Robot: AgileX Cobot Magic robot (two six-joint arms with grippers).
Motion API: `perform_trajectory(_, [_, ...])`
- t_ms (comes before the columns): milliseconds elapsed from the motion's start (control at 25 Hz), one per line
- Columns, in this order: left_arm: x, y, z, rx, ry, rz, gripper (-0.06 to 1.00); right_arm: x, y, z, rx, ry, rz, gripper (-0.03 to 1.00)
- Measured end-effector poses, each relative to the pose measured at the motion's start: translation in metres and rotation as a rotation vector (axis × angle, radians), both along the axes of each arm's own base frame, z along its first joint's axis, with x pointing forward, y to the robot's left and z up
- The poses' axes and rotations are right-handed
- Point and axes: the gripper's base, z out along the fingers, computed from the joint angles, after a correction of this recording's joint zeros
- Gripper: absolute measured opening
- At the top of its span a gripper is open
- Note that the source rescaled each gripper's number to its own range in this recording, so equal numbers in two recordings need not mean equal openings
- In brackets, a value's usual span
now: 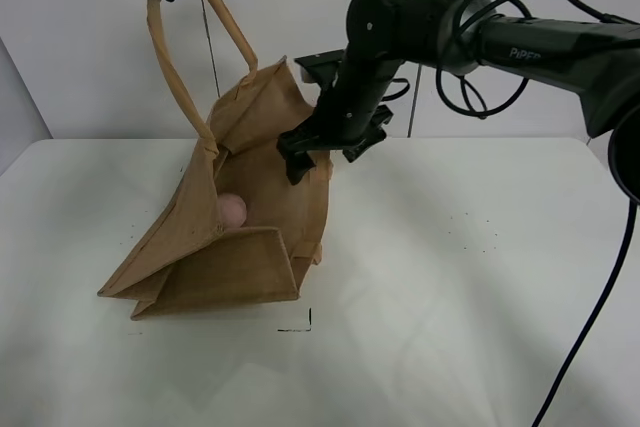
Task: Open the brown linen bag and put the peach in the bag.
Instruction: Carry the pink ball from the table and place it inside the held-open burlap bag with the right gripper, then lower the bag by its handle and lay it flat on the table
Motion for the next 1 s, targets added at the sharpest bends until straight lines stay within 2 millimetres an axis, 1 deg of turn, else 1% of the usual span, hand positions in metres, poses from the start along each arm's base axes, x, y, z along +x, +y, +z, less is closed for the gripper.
perform_trajectory(120, [0.000, 0.000, 0.000, 0.000, 0.000, 0.000, 0.00, 0.021, -0.040, -0.001, -0.038, -0.001, -0.083, 1.00])
perform_trajectory(200, [0.000, 0.000, 0.000, 0.000, 0.000, 0.000, 0.00, 0.035, -0.074, -0.002, -0.060, -0.005, -0.154, 1.00])
perform_trajectory(240, [0.000, 0.000, 0.000, 0.000, 0.000, 0.000, 0.00, 0.041, -0.089, -0.002, -0.067, 0.000, -0.186, 1.00])
perform_trajectory(320, [0.000, 0.000, 0.000, 0.000, 0.000, 0.000, 0.00, 0.051, -0.126, -0.002, -0.080, 0.013, -0.263, 1.00])
perform_trajectory(360, [0.000, 0.000, 0.000, 0.000, 0.000, 0.000, 0.00, 0.055, -0.144, -0.002, -0.084, 0.021, -0.301, 1.00])
perform_trajectory(480, [0.000, 0.000, 0.000, 0.000, 0.000, 0.000, 0.00, 0.061, -0.188, -0.003, -0.091, 0.047, -0.394, 1.00])
perform_trajectory(560, [0.000, 0.000, 0.000, 0.000, 0.000, 0.000, 0.00, 0.062, -0.209, -0.004, -0.095, 0.067, -0.438, 1.00])
perform_trajectory(640, [0.000, 0.000, 0.000, 0.000, 0.000, 0.000, 0.00, 0.060, -0.223, -0.004, -0.100, 0.097, -0.467, 1.00])
perform_trajectory(680, [0.000, 0.000, 0.000, 0.000, 0.000, 0.000, 0.00, 0.058, -0.226, -0.005, -0.106, 0.120, -0.470, 1.00])
perform_trajectory(920, [0.000, 0.000, 0.000, 0.000, 0.000, 0.000, 0.00, 0.053, -0.226, -0.002, -0.100, 0.150, -0.468, 1.00])
perform_trajectory(1000, [0.000, 0.000, 0.000, 0.000, 0.000, 0.000, 0.00, 0.047, -0.226, 0.005, -0.095, 0.148, -0.470, 1.00])
